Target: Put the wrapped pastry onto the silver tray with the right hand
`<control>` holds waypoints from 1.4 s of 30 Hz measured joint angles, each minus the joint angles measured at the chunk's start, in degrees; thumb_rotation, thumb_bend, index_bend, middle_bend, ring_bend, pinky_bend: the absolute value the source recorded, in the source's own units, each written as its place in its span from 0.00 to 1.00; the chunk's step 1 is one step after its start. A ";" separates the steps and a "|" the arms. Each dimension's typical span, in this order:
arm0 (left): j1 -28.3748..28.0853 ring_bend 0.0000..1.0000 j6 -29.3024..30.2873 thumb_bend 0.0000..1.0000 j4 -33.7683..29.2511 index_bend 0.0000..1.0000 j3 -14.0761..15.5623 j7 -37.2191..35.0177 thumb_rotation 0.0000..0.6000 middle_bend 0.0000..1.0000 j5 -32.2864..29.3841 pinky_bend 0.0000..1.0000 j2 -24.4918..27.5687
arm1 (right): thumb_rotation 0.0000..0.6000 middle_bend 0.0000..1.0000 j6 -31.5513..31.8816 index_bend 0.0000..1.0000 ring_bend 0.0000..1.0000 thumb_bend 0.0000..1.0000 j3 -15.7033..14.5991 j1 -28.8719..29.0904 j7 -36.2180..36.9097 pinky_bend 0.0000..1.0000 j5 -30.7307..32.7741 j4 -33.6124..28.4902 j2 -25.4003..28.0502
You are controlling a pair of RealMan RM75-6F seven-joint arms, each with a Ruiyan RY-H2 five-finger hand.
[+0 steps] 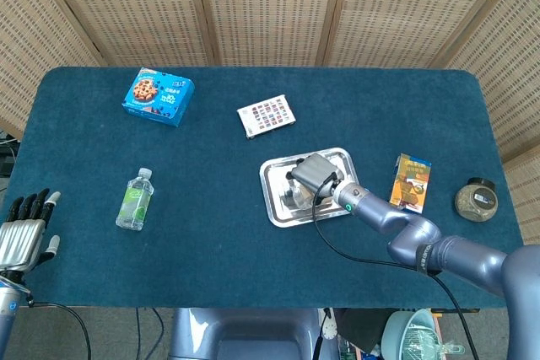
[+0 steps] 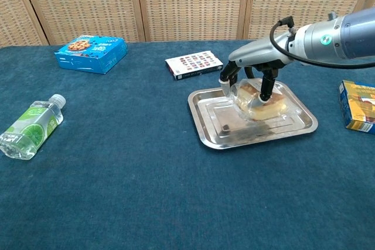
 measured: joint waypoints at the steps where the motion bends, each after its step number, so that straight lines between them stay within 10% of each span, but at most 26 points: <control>1: -0.02 0.00 -0.05 0.45 0.03 0.00 0.03 -0.09 1.00 0.00 0.05 0.00 0.01 | 1.00 0.16 -0.57 0.14 0.06 0.31 0.01 0.11 0.07 0.31 0.62 -0.31 0.31; 5: -0.04 0.00 0.09 0.45 0.21 0.00 -0.06 0.16 1.00 0.00 -0.04 0.00 -0.04 | 1.00 0.00 -3.00 0.00 0.00 0.29 0.13 0.91 -0.46 0.17 3.56 -1.42 1.53; 21: -0.13 0.00 0.24 0.46 -0.28 0.00 0.22 0.31 1.00 0.00 0.82 0.00 -0.03 | 1.00 0.00 -0.37 0.00 0.00 0.29 -3.21 5.34 -16.66 0.14 23.74 -13.02 11.92; 30: -0.17 0.00 0.96 0.46 -0.57 0.00 0.46 0.66 1.00 0.00 2.15 0.00 -0.08 | 1.00 0.00 14.17 0.00 0.00 0.29 -6.91 3.69 -24.89 0.11 30.67 -26.73 21.39; 42: 0.04 0.00 2.53 0.46 -0.20 0.00 0.80 -0.37 1.00 0.00 4.98 0.00 -0.59 | 1.00 0.00 42.76 0.00 0.00 0.29 -10.72 -17.87 -22.66 0.00 17.09 -38.72 32.25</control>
